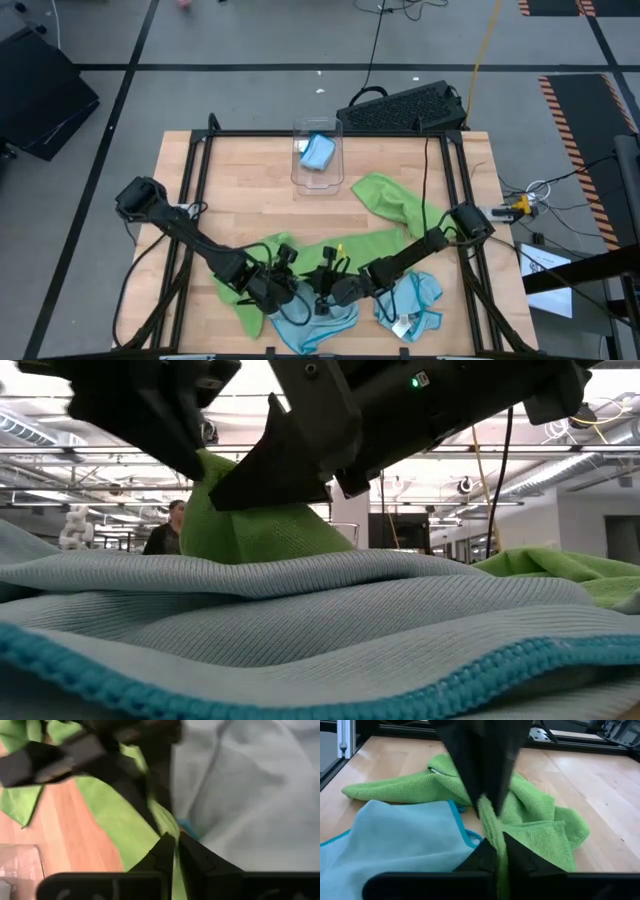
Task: Fold microfiber towels
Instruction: Fold the center green towel
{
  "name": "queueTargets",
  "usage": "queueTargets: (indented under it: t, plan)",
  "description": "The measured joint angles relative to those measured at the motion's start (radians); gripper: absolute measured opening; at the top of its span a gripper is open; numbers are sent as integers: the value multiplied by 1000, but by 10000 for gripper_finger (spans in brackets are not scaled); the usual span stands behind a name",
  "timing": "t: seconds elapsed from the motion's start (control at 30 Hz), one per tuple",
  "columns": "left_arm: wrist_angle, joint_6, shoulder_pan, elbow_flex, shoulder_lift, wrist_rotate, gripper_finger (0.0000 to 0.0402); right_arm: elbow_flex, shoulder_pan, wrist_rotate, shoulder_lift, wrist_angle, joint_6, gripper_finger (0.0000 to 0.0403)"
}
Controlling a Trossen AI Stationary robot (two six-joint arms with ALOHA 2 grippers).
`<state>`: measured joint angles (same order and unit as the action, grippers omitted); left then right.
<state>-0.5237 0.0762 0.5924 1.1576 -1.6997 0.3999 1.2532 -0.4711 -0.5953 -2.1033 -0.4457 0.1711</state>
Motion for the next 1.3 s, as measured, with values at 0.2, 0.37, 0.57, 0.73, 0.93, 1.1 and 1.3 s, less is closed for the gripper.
queueTargets:
  t: [0.2, 0.37, 0.57, 0.73, 0.93, 1.1, 1.3]
  plan:
    - [-112, -108, 48, 0, 0, 127, 111, -1, -2, -2, 45, 78, 10, 4]
    - [-82, -192, 56, -60, 0, 178, 188, -1, -2, -2, 68, 125, 28, 5]
    - [136, -136, 45, -193, 0, 228, 233, -1, -6, -3, 100, 188, 53, 4]
    - [333, -68, 18, -264, 0, 229, 236, -1, -9, -4, 119, 219, 53, 3]
    - [430, -70, -35, -332, 0, 173, 236, -1, -8, -8, 144, 252, 53, 3]
    - [429, -81, -77, -370, 0, 176, 228, -1, -9, -9, 164, 285, 51, 2]
    - [447, -50, -107, -379, 0, 145, 160, -1, -8, -9, 165, 301, 52, 2]
